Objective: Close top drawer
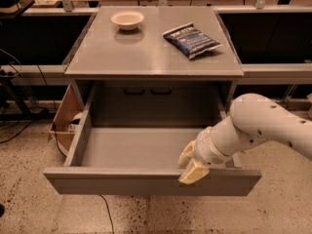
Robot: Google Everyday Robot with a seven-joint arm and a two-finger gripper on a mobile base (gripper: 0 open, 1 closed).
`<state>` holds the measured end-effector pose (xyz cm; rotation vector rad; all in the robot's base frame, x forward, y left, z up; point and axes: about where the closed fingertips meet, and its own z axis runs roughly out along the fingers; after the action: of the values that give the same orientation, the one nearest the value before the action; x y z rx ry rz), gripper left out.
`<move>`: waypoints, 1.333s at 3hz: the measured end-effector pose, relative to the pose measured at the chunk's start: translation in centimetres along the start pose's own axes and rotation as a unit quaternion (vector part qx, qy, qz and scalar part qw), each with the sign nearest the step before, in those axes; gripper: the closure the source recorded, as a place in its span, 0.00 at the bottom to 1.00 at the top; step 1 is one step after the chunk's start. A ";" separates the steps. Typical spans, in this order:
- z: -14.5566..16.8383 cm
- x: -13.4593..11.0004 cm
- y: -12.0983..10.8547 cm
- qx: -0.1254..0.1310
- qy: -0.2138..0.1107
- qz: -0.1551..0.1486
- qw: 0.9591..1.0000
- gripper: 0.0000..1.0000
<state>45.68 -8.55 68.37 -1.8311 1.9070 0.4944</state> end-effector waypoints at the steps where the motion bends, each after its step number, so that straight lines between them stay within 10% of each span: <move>1: -0.1 0.0 0.2 0.000 0.000 0.000 1.000 0.61; 4: 3.0 -11.9 -6.9 0.028 -0.081 -0.086 0.993 0.20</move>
Offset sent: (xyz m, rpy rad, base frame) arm 0.0816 0.0970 0.0360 0.1476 -0.1486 0.0998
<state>52.99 2.66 72.74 -1.8390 1.6255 0.5090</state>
